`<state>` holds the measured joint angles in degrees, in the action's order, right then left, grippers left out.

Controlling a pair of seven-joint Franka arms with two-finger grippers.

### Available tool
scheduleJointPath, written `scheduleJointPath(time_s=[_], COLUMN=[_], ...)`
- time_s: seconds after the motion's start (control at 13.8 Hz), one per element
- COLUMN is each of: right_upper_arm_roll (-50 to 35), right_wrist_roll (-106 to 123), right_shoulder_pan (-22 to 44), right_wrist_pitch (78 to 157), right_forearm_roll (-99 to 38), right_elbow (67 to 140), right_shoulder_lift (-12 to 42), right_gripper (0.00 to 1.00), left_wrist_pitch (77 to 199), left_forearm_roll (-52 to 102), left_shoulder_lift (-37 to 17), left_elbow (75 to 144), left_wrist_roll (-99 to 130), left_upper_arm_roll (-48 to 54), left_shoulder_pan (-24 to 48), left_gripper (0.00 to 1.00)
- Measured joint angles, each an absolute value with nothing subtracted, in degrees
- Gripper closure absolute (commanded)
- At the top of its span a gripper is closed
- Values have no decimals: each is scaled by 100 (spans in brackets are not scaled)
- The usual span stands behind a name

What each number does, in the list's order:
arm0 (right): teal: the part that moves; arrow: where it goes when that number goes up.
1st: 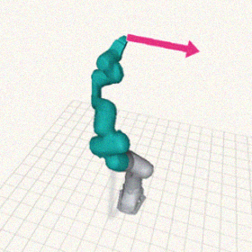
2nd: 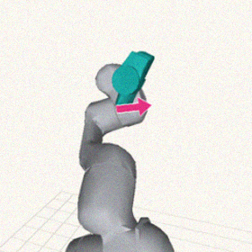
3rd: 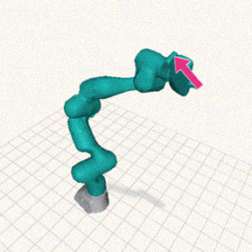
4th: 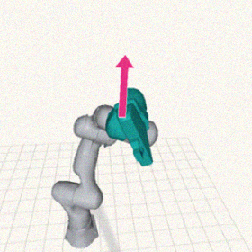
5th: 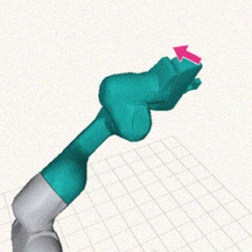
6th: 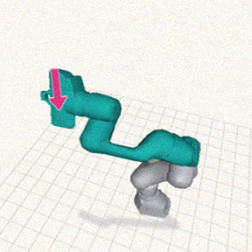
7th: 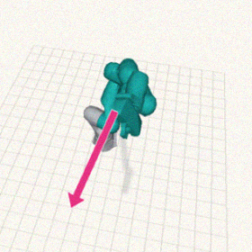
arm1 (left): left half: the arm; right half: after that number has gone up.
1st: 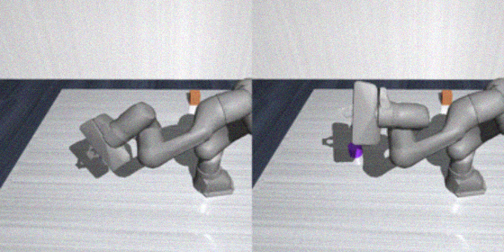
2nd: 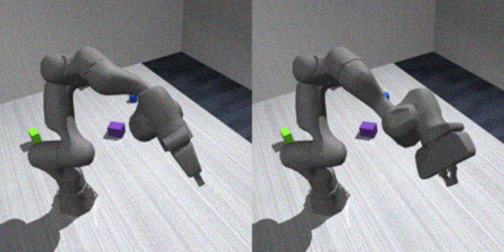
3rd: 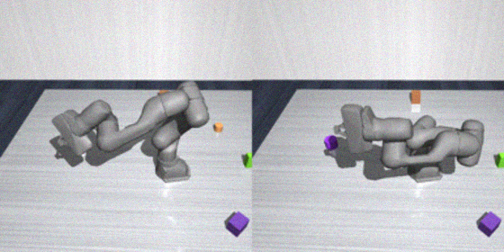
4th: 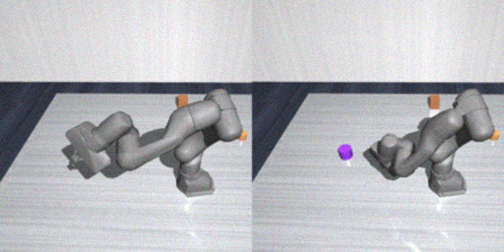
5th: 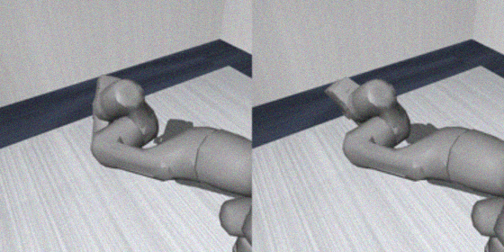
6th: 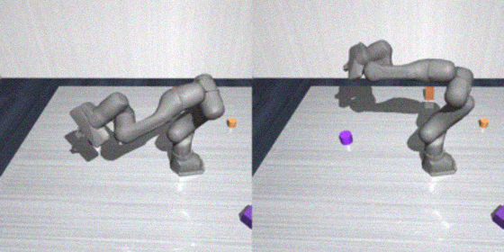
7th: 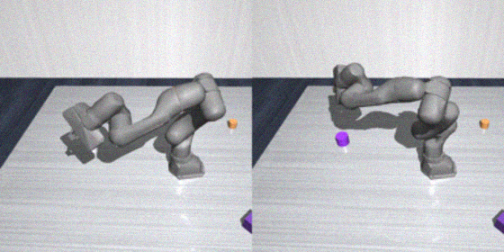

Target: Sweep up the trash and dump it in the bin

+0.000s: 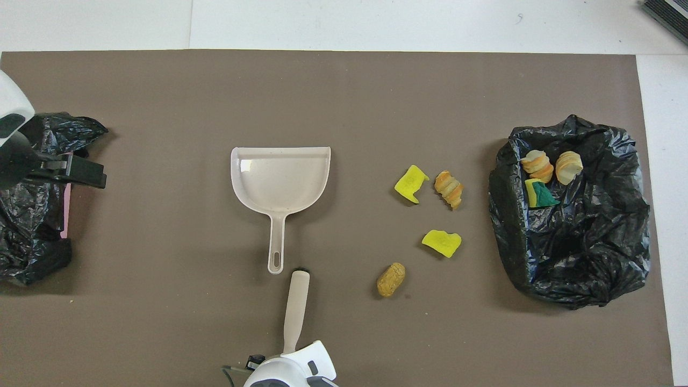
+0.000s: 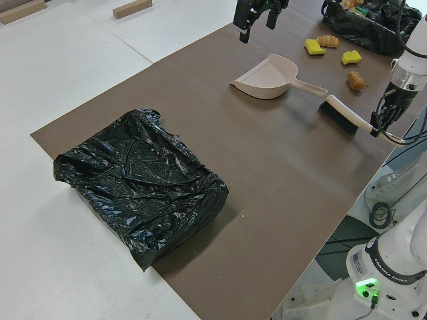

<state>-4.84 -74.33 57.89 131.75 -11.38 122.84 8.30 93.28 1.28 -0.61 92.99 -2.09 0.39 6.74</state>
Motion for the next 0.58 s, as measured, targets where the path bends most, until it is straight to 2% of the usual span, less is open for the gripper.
scheduleJointPath(time_s=[0.58], right_upper_arm_roll=[-437], right_wrist_roll=[-7409], right_shoulder_pan=[5704], right_wrist_pitch=[13156], right_forearm_roll=[-1183], right_elbow=[12270], right_shoulder_lift=[620], right_gripper=[100], left_wrist_pitch=[10626], left_forearm_roll=[130], left_shoulder_lift=[-543], left_elbow=[10053], left_wrist_roll=[785], left_upper_arm_roll=[71], left_shoulder_pan=[1709], left_gripper=[0])
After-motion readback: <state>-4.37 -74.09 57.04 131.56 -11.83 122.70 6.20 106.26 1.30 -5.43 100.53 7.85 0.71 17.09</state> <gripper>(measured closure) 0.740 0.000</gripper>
